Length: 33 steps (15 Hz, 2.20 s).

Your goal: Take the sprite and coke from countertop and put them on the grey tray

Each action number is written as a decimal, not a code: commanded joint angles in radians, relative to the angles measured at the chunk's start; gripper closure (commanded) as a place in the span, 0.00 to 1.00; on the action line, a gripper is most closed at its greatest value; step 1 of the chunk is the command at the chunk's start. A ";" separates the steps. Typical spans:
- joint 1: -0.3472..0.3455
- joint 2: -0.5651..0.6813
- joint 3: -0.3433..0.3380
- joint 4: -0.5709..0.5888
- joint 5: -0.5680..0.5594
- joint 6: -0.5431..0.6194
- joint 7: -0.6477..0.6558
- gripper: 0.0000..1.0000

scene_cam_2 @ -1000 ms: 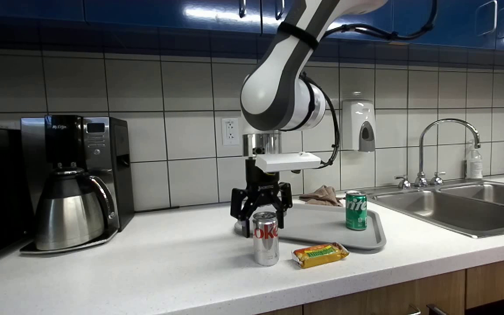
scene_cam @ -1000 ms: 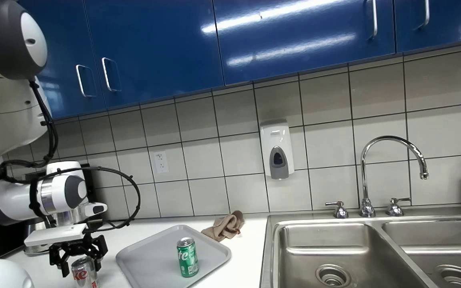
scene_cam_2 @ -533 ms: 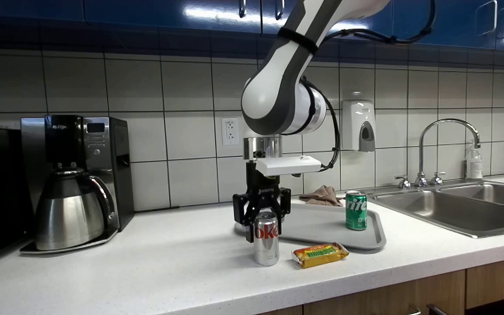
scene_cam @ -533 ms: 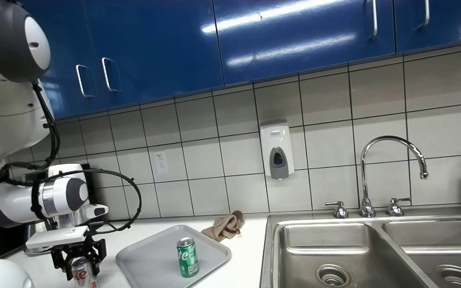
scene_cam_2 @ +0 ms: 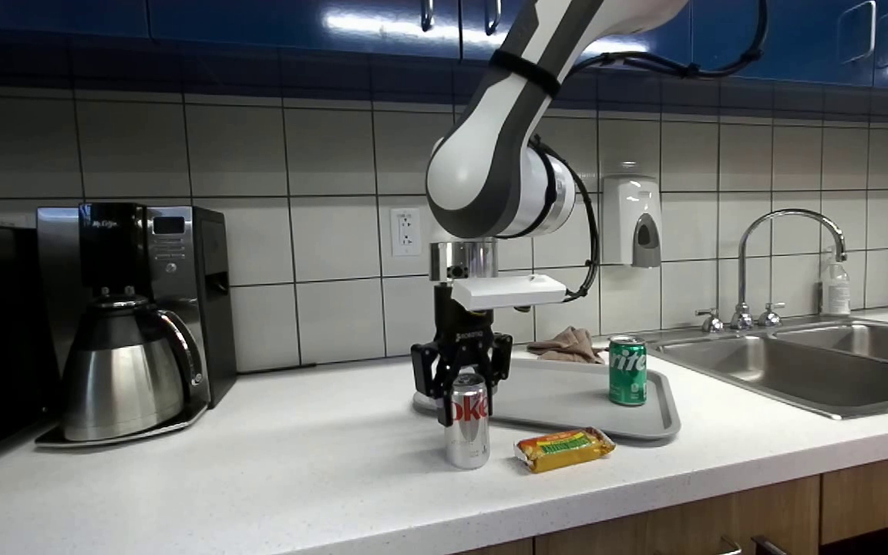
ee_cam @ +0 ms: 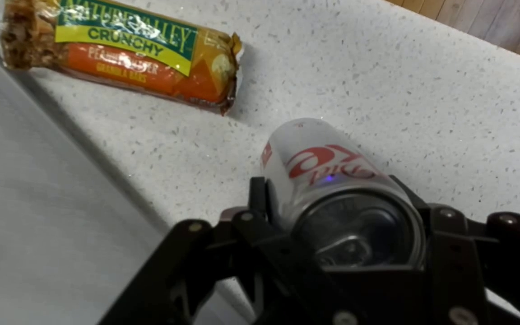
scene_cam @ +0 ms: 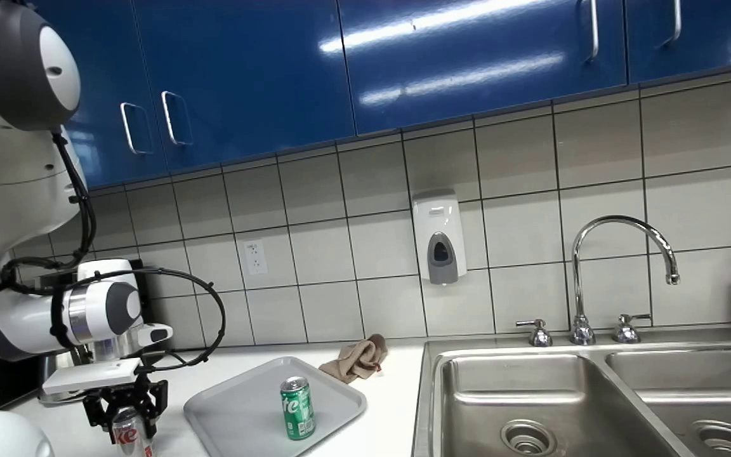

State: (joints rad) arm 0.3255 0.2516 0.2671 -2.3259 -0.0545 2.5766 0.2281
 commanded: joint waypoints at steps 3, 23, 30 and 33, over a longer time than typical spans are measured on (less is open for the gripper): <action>0.010 -0.036 -0.012 0.011 -0.021 -0.023 -0.007 0.61; -0.008 -0.064 -0.054 0.092 -0.059 -0.087 -0.001 0.61; -0.030 -0.047 -0.091 0.106 -0.072 -0.087 -0.008 0.61; -0.040 -0.035 -0.102 0.111 -0.067 -0.082 -0.011 0.61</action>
State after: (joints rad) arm 0.3034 0.2130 0.1677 -2.2445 -0.1128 2.5294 0.2280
